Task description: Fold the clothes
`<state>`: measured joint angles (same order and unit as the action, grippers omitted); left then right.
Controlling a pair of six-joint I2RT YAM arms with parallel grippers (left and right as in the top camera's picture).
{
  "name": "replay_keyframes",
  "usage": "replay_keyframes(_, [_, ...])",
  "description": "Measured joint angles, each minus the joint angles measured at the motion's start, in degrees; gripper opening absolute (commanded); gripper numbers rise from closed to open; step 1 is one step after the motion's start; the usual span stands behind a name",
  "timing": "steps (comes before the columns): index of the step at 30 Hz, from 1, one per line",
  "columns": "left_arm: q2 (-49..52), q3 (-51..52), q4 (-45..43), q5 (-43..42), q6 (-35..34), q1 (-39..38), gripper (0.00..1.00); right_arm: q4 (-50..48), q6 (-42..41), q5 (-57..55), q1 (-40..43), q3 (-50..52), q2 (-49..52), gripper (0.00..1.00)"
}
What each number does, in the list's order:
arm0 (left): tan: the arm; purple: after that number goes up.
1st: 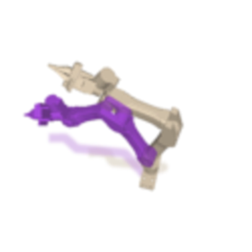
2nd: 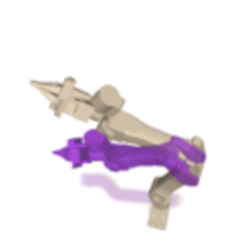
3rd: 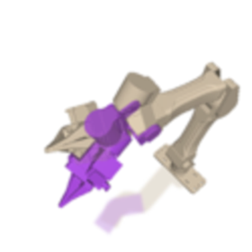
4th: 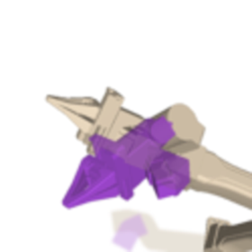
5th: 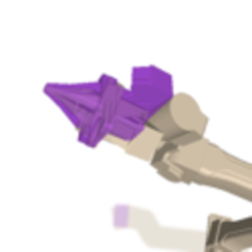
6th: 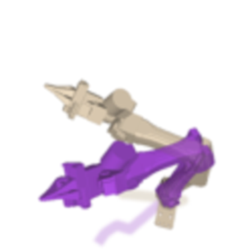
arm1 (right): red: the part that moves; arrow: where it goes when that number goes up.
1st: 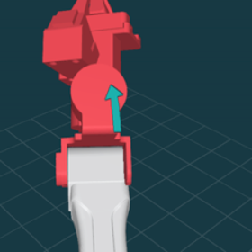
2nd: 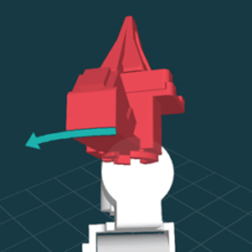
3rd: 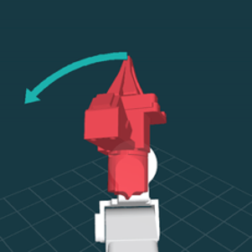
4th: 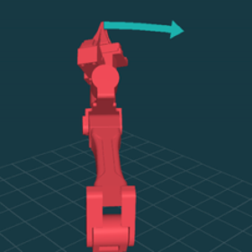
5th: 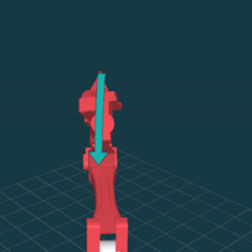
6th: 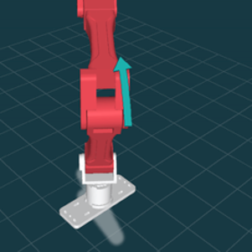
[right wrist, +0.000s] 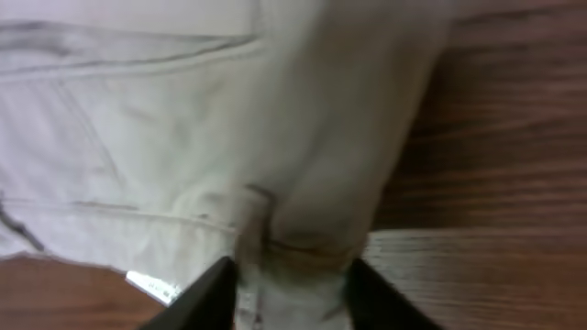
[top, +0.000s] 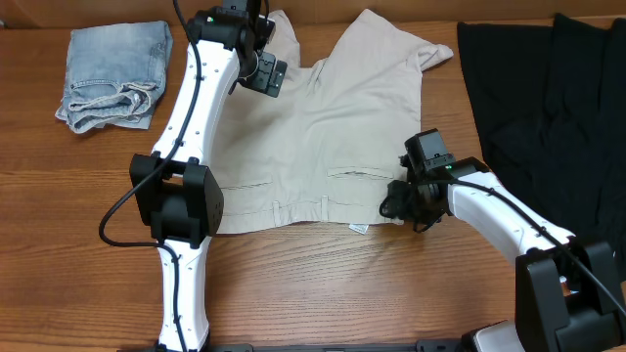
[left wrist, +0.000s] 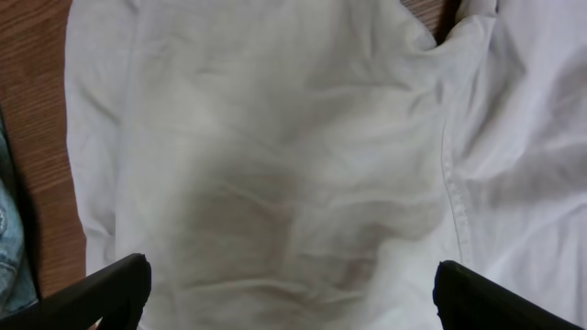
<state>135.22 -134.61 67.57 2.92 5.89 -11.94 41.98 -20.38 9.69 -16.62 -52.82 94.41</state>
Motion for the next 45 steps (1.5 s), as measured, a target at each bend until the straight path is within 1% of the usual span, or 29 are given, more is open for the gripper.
replay_keyframes(1, [0.00, 0.00, 0.00, -0.11, 0.00, 0.00, 1.00, 0.02, 0.13, -0.70, 0.02, 0.13, 0.00, 0.09])
replay_keyframes(2, [0.00, 0.00, 0.00, -0.26, 0.00, 0.00, 1.00, 0.09, -0.52, -1.14, 0.04, 0.22, 0.00, 0.04])
replay_keyframes(7, [0.00, 0.00, 0.13, -0.68, 0.00, 0.00, 1.00, 2.29, -2.27, -2.10, 0.26, 0.31, -0.02, 0.04])
replay_keyframes(10, [0.02, 0.00, 0.15, -0.81, 0.00, 0.00, 1.00, 8.31, -3.10, -2.03, 2.12, -0.57, -0.15, 0.04])
replay_keyframes(12, [0.00, 0.00, 0.15, -0.81, 0.00, 0.00, 1.00, 12.59, -3.17, -2.27, 4.81, -1.95, -0.72, 0.04])
replay_keyframes(15, [0.00, 0.00, 0.17, -0.81, 0.00, 0.00, 1.00, 17.88, -2.01, -2.75, 11.13, -6.36, -2.80, 0.04])
replay_keyframes(21, [0.00, 0.00, 0.17, -0.81, 0.00, 0.00, 1.00, 24.72, 2.14, -3.34, 22.71, -18.58, -6.54, 0.04])
replay_keyframes(25, [0.00, 0.00, 0.15, -0.81, 0.00, 0.00, 1.00, 27.39, 4.00, -5.57, 28.94, -22.05, -7.06, 0.04])
replay_keyframes(26, [0.00, 0.00, 0.15, -0.81, 0.00, 0.00, 1.00, 27.74, 4.31, -6.21, 30.45, -22.10, -7.06, 0.09])
replay_keyframes(27, [0.00, 0.00, 0.13, -0.81, 0.00, 0.00, 1.00, 28.04, 4.35, -6.69, 31.80, -22.10, -7.04, 0.19])
replay_keyframes(29, [0.00, 0.00, 0.04, -0.81, 0.00, 0.00, 1.00, 28.02, 4.59, -7.69, 34.60, -22.10, -7.04, 0.49])
replay_keyframes(31, [0.02, 0.00, -0.22, -0.81, 0.02, 0.00, 1.00, 27.76, 5.03, -8.44, 36.94, -22.10, -7.04, 0.75])
replay_keyframes(32, [0.00, 0.00, -0.42, -0.81, 0.04, 0.00, 1.00, 27.56, 5.18, -8.68, 37.97, -22.10, -7.04, 0.80])
replay_keyframes(36, [0.00, 0.20, -3.52, -0.81, 0.26, 0.11, 1.00, 27.41, 5.44, -8.17, 40.85, -22.16, -7.04, 0.81])
replay_keyframes(40, [0.04, 1.42, -8.41, -0.83, 0.52, 0.61, 1.00, 26.32, 7.74, -1.84, 40.96, -23.08, -7.04, 0.81])
replay_keyframes(43, [0.83, 1.57, -10.86, -1.01, 0.68, 1.27, 1.00, 25.00, 10.25, 3.43, 38.80, -23.71, -7.04, 0.80])
replay_keyframes(45, [2.75, 1.57, -11.87, -1.84, 2.05, 1.99, 0.98, 23.76, 11.72, 6.51, 34.56, -23.78, -7.04, 0.79])
